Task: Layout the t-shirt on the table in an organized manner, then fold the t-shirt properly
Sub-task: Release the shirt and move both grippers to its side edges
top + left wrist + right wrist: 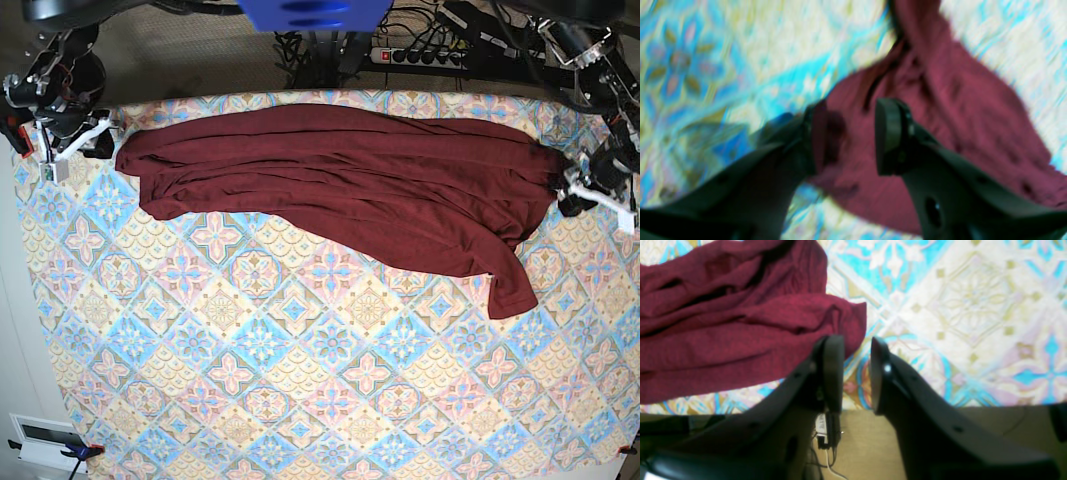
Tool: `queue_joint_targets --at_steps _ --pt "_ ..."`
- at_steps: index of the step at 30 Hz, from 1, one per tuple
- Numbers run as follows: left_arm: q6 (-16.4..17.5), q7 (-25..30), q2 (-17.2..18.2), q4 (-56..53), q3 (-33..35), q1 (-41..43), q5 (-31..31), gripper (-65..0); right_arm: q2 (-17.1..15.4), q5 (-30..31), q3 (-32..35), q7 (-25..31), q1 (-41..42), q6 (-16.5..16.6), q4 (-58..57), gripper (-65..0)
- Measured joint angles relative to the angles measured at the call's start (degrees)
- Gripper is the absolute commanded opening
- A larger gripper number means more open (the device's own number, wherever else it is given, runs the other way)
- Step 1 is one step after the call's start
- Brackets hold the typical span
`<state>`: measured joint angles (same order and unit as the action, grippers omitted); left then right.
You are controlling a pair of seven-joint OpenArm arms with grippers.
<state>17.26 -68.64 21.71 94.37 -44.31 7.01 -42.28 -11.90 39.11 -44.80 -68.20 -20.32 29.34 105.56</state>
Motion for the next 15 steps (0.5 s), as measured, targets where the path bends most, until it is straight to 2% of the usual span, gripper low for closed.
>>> queue_joint_targets --at_steps 3,5,8,10,13,15 --pt "-0.1 -0.4 -0.7 -1.7 3.8 -4.6 2.2 -40.9 0.0 0.2 0.0 0.5 0.0 0.0 1.2 -51.2" --pt "-0.1 0.0 -0.6 -5.6 6.7 -8.0 6.0 -40.9 -0.1 0.1 0.3 0.4 0.1 0.0 1.2 -51.2" --pt "-0.1 4.9 -0.7 -11.3 10.2 -11.1 8.5 -40.9 -0.7 -0.3 1.3 -0.3 0.7 0.0 1.1 -51.1" --pt "-0.2 8.2 -0.5 -14.6 13.0 -12.1 11.5 -40.9 -2.4 -0.5 4.3 -1.0 3.7 0.1 0.8 -51.1" --pt "-0.5 11.2 -0.5 -17.9 18.6 -13.9 14.1 -40.9 -5.3 0.3 9.6 1.1 8.5 0.0 0.9 -51.1" --pt "0.0 12.7 -0.8 -19.4 21.6 -15.3 14.7 -40.9 -5.4 0.7 12.0 1.2 9.8 0.0 1.0 -51.1"
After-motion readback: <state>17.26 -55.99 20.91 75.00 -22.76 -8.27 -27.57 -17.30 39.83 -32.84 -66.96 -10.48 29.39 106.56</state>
